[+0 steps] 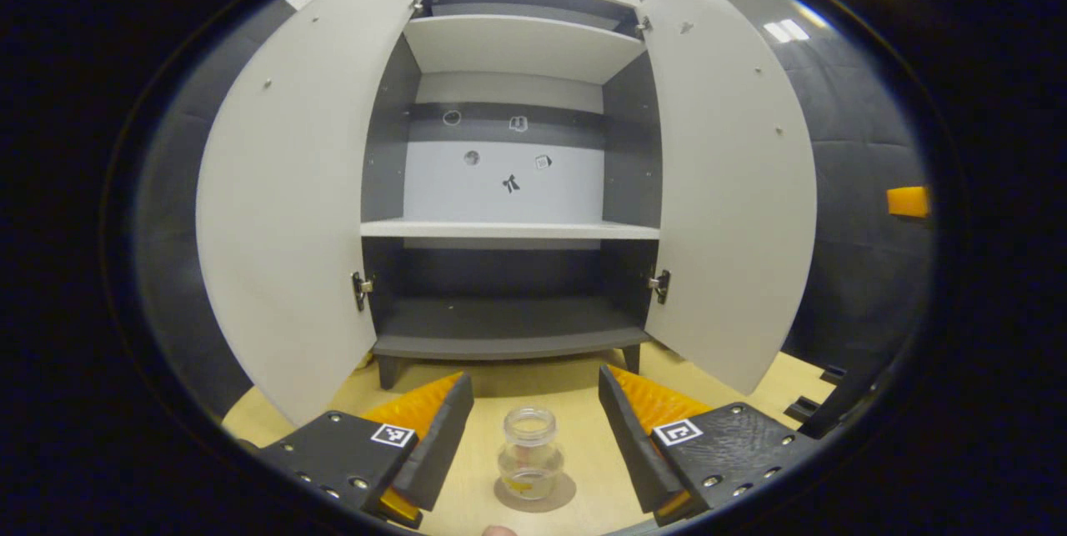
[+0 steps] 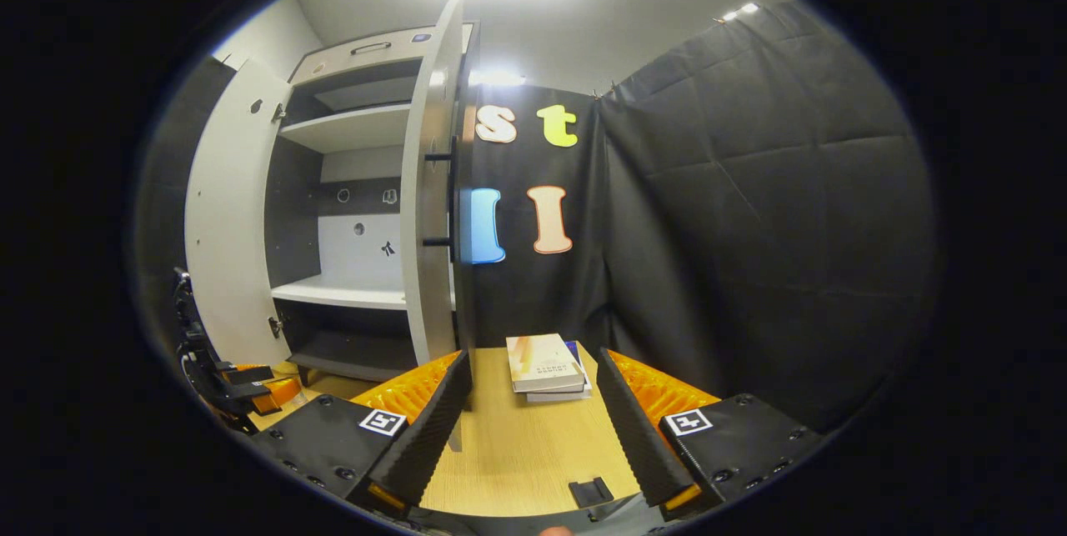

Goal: Grasp the bottle in the cabinet with the left hand and place it on the coaster, then close the right door with the right hand and the left door with the left hand.

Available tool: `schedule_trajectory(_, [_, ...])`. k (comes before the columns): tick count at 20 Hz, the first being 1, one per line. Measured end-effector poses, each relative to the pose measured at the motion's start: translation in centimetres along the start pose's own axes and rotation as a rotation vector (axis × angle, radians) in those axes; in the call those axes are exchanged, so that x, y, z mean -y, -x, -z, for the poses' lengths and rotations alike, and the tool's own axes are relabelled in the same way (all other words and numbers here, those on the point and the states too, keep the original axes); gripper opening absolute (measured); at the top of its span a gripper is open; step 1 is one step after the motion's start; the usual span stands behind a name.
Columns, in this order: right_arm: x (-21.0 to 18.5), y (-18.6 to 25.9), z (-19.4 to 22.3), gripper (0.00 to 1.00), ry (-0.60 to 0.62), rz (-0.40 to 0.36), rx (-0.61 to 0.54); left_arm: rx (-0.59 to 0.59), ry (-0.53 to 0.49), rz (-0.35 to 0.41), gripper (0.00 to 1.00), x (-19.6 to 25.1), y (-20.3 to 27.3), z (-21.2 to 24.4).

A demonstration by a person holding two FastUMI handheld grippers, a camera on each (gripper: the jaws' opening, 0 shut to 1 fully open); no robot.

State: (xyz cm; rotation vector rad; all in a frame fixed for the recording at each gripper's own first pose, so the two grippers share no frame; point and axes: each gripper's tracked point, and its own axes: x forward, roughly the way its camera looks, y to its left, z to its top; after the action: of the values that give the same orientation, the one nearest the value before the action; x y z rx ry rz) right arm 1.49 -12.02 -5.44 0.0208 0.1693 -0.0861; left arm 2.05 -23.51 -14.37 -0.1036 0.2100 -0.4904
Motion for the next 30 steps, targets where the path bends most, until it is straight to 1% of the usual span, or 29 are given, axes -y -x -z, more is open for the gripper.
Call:
schedule_trajectory(3, [1.0, -1.4, -2.1, 0.95, -0.011, 0.001, 0.019, 0.023, -0.002, -0.012, 0.87, -0.6, 1.8, -3.1])
schedule_trajectory(7, [2.3, -3.8, -4.8, 0.97, -0.082, 0.017, 0.030, 0.061, 0.010, -0.031, 0.87, -2.7, 4.3, -6.6])
schedule_trajectory(10, [3.2, -5.6, -6.2, 0.96, -0.136, 0.024, 0.045, 0.086, 0.002, -0.090, 0.88, -5.9, 6.2, -8.8])
schedule_trajectory(13, [3.7, -7.9, -7.4, 0.98, -0.195, 0.053, 0.053, 0.103, -0.017, -0.146, 0.87, -9.0, 7.4, -10.2])
schedule_trajectory(14, [3.5, -8.4, -7.7, 0.94, -0.214, 0.055, 0.053, 0.104, -0.030, -0.165, 0.87, -10.1, 7.8, -10.5])
schedule_trajectory(15, [3.1, -9.2, -7.9, 0.98, -0.231, 0.052, 0.050, 0.106, -0.041, -0.186, 0.88, -11.3, 8.4, -10.8])
schedule_trajectory(16, [2.8, -9.6, -8.1, 0.98, -0.240, 0.051, 0.049, 0.109, -0.048, -0.203, 0.88, -12.3, 8.8, -11.2])
schedule_trajectory(18, [2.2, -10.8, -8.6, 0.97, -0.234, 0.058, 0.047, 0.119, -0.054, -0.238, 0.89, -14.3, 9.8, -11.6])
schedule_trajectory(19, [1.6, -11.4, -8.5, 0.97, -0.225, 0.057, 0.039, 0.122, -0.055, -0.255, 0.88, -15.3, 10.2, -11.7])
schedule_trajectory(23, [-0.9, -12.9, -8.8, 0.98, -0.185, 0.045, 0.018, 0.128, -0.042, -0.320, 0.89, -19.4, 11.5, -12.1])
schedule_trajectory(24, [-1.5, -13.1, -8.9, 0.98, -0.174, 0.042, 0.018, 0.126, -0.038, -0.337, 0.88, -20.2, 11.7, -11.9])
schedule_trajectory(27, [-1.6, -13.4, -9.3, 0.98, -0.141, 0.073, 0.024, 0.122, -0.040, -0.377, 0.89, -22.7, 11.8, -11.8])
schedule_trajectory(30, [-2.0, -13.2, -9.5, 0.97, -0.125, 0.077, 0.027, 0.117, -0.033, -0.398, 0.89, -25.1, 11.7, -11.4])
